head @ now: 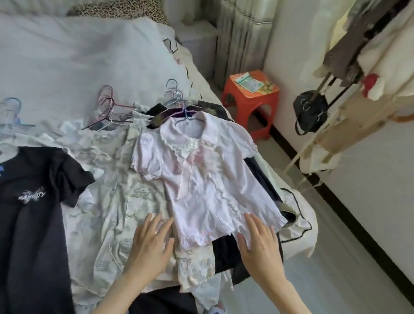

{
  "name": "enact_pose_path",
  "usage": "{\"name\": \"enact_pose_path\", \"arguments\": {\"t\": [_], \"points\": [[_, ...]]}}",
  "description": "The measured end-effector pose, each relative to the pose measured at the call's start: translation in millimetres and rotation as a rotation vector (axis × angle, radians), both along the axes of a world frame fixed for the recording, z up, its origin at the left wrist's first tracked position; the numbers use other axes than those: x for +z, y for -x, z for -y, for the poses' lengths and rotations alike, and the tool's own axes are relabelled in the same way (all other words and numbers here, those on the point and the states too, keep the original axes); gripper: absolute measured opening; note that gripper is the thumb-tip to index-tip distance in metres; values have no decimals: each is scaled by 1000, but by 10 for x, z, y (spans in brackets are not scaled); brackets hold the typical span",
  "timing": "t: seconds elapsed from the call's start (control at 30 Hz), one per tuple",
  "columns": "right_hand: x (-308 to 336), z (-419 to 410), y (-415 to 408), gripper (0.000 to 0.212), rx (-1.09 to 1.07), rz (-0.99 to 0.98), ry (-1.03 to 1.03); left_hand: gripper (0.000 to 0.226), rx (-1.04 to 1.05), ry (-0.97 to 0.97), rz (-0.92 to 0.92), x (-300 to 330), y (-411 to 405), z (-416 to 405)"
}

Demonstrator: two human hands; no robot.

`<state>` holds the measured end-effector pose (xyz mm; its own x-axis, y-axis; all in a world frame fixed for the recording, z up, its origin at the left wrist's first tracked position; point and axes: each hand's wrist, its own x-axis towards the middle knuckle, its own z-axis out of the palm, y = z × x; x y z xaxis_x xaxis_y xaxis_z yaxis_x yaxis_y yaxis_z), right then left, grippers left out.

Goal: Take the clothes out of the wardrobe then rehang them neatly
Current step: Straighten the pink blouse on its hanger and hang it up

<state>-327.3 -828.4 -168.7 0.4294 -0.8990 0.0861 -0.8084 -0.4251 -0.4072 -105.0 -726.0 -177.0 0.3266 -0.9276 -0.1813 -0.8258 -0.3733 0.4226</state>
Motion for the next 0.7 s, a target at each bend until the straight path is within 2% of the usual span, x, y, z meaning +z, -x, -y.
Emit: {"name": "enact_pose_path", "arguments": {"t": [0.33, 0.5, 0.7], "points": [[-103, 1583, -775, 41, 171, -22, -13, 48, 120, -78, -107, -222, -670, 1087], [-366, 2279, -1425, 42, 128, -13, -133, 47, 133, -100, -107, -406, -1313, 1821], [-740, 3131, -2048, 47, 47, -128, -210, 46, 99, -58, -64, -639, -2054, 2773]]}}
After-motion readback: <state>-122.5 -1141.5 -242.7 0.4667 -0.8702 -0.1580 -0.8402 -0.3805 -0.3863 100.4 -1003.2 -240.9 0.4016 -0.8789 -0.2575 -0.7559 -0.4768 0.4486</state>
